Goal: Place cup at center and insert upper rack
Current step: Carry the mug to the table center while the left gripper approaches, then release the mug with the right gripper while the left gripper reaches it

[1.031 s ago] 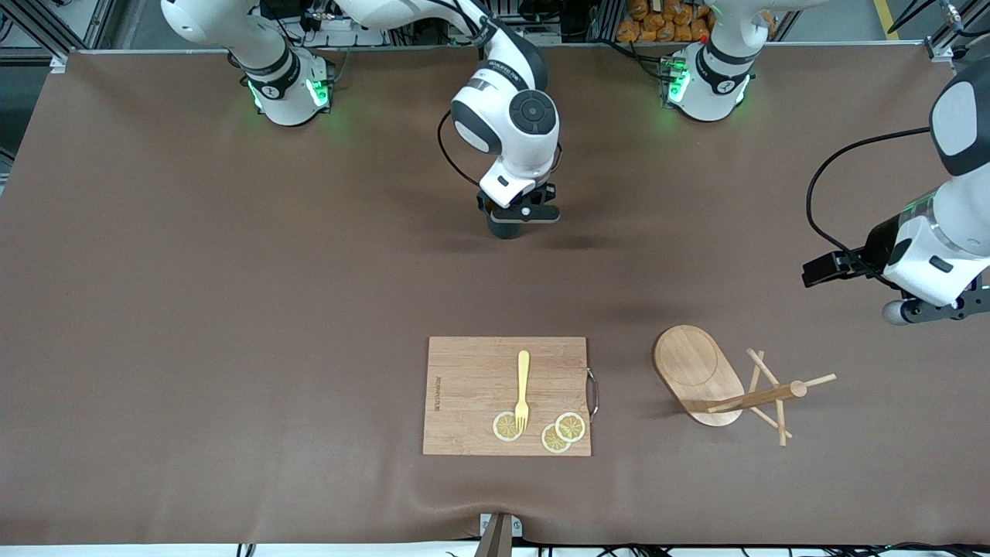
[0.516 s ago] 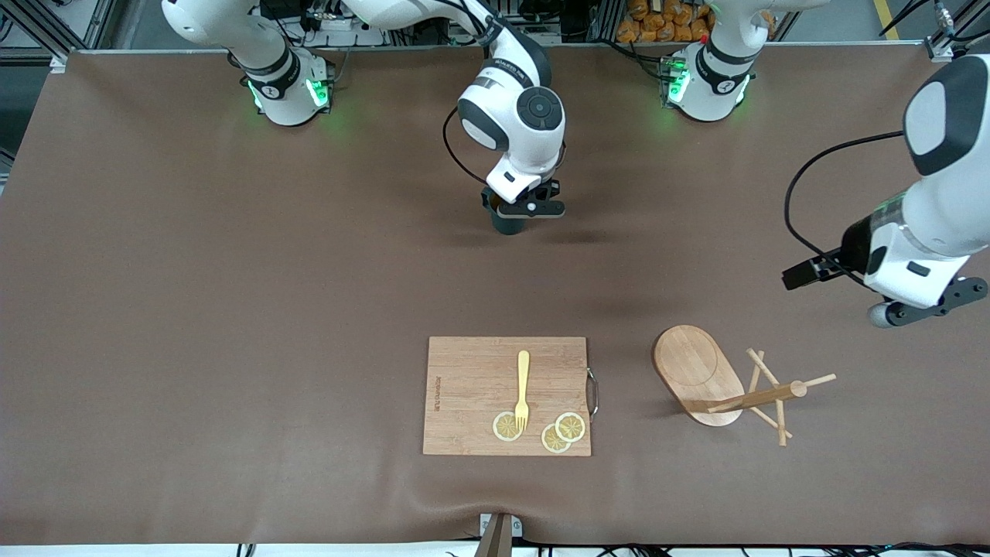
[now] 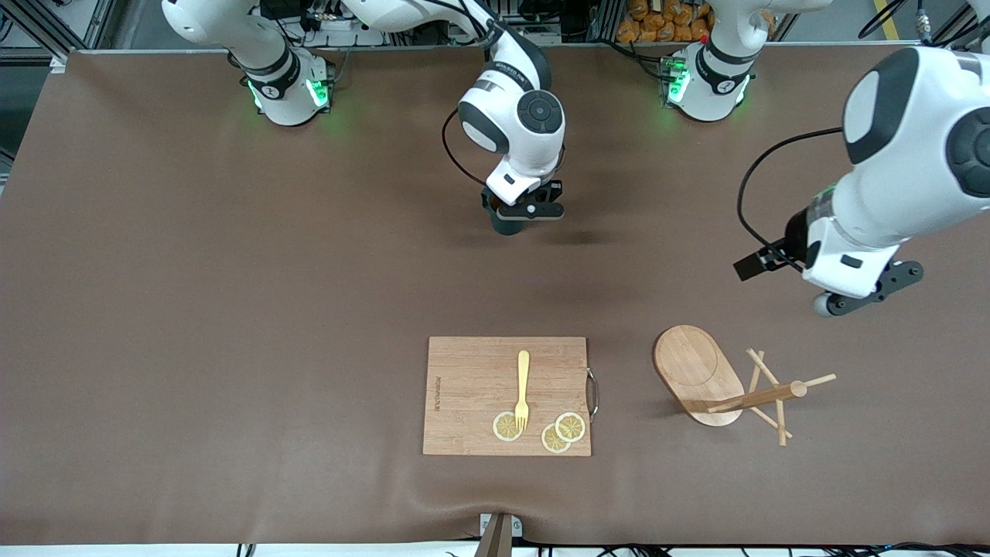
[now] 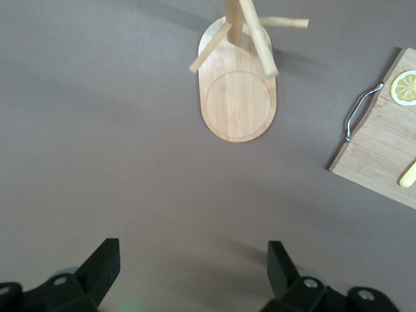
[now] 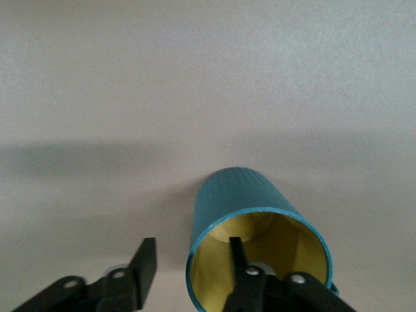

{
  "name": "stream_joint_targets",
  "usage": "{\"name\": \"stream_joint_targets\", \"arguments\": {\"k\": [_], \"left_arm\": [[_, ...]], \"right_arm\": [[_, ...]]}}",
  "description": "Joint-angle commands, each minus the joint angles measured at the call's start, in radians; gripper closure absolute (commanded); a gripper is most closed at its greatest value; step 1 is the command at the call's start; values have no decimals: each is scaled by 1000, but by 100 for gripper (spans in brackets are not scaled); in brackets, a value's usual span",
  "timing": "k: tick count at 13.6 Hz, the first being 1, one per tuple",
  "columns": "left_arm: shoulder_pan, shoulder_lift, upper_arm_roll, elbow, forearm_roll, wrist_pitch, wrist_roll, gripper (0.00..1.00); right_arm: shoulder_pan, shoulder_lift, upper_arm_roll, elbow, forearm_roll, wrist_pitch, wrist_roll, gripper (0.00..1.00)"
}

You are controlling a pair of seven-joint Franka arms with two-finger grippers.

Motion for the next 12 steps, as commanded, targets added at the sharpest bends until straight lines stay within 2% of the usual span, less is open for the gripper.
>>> {"name": "stream_joint_targets", "arguments": {"k": [1, 3, 6, 9, 12], "left_arm": [[-60, -16, 1, 0, 18, -48, -134, 0], [-126, -18, 1, -1, 23, -66, -284, 0], [-220, -21, -5, 0, 82, -114, -425, 0], [-266, -21, -45, 2, 82, -115, -583, 0], [-367, 7, -77, 8, 82, -109, -778, 0]], "right_arm": [[-20, -28, 0, 29, 10, -24, -43, 0], [-72, -81, 0, 58, 12, -96, -125, 0], [-207, -225, -3, 111, 7, -260, -249, 0], [-377, -369, -3, 118, 2, -369, -297, 0], [-578, -472, -3, 128, 2, -487, -474, 0]]}}
